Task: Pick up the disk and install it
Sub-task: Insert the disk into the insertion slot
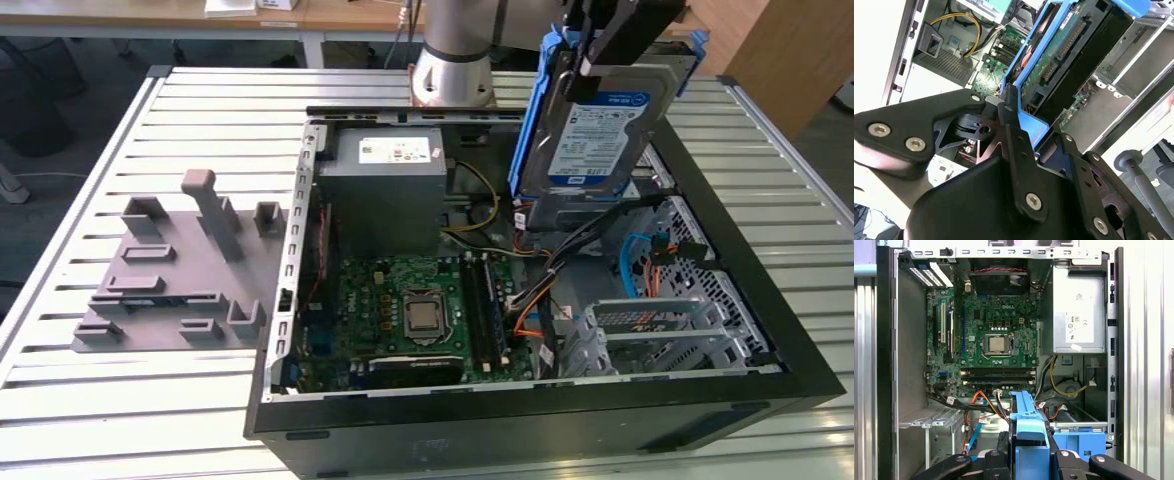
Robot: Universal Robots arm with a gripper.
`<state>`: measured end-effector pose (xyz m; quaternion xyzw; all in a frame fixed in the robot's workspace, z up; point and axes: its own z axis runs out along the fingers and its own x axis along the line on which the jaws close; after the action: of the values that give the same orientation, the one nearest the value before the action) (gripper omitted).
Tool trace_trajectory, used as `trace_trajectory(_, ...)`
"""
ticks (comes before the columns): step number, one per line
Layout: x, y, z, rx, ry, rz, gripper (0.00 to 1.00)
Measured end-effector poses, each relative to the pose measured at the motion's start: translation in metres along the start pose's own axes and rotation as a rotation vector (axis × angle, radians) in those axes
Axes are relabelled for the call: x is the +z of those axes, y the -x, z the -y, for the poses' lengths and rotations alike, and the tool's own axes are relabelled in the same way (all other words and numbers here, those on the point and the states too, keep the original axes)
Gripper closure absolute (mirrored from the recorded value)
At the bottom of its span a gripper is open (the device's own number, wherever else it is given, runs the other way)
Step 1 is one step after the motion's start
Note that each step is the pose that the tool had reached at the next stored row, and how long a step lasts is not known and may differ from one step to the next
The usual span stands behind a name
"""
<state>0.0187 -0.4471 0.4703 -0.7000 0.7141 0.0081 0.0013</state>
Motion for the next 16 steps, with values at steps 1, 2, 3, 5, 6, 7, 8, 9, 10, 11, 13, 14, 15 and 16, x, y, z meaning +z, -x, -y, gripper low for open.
trace_trajectory(1, 0.0000, -0.0002, 0.0000, 0.000, 0.0000, 0.0000, 0.64)
trace_trajectory(2, 0.0000, -0.0003, 0.0000, 0.000, 0.0000, -0.0001, 0.64)
trace_trajectory(3, 0.0000, -0.0005, 0.0000, 0.000, 0.0000, 0.0000, 0.64)
trace_trajectory(5, 0.0000, -0.0005, 0.0000, 0.000, 0.0000, 0.0000, 0.64)
trace_trajectory(6, 0.0000, -0.0005, 0.0000, 0.000, 0.0000, 0.0000, 0.64)
trace_trajectory(7, 0.0000, -0.0005, 0.0000, 0.000, 0.0000, 0.0000, 0.64)
trace_trajectory(8, 0.0000, -0.0006, 0.0000, 0.000, 0.0000, 0.0000, 0.64)
trace_trajectory(9, 0.0000, -0.0006, 0.0000, 0.000, 0.0000, 0.0000, 0.64)
trace_trajectory(10, 0.0000, -0.0006, 0.0000, 0.000, 0.0000, -0.0001, 0.64)
trace_trajectory(11, 0.0000, -0.0006, 0.0000, 0.000, 0.0000, 0.0000, 0.64)
trace_trajectory(13, 0.0000, -0.0008, 0.0000, 0.000, 0.0000, 0.0001, 0.64)
trace_trajectory(14, -0.0001, -0.0015, 0.0001, 0.000, 0.0000, -0.0001, 0.64)
trace_trajectory(15, -0.0001, -0.0025, 0.0001, 0.000, 0.0000, -0.0001, 0.64)
trace_trajectory(16, -0.0001, -0.0038, 0.0001, 0.000, 0.0000, 0.0000, 0.64)
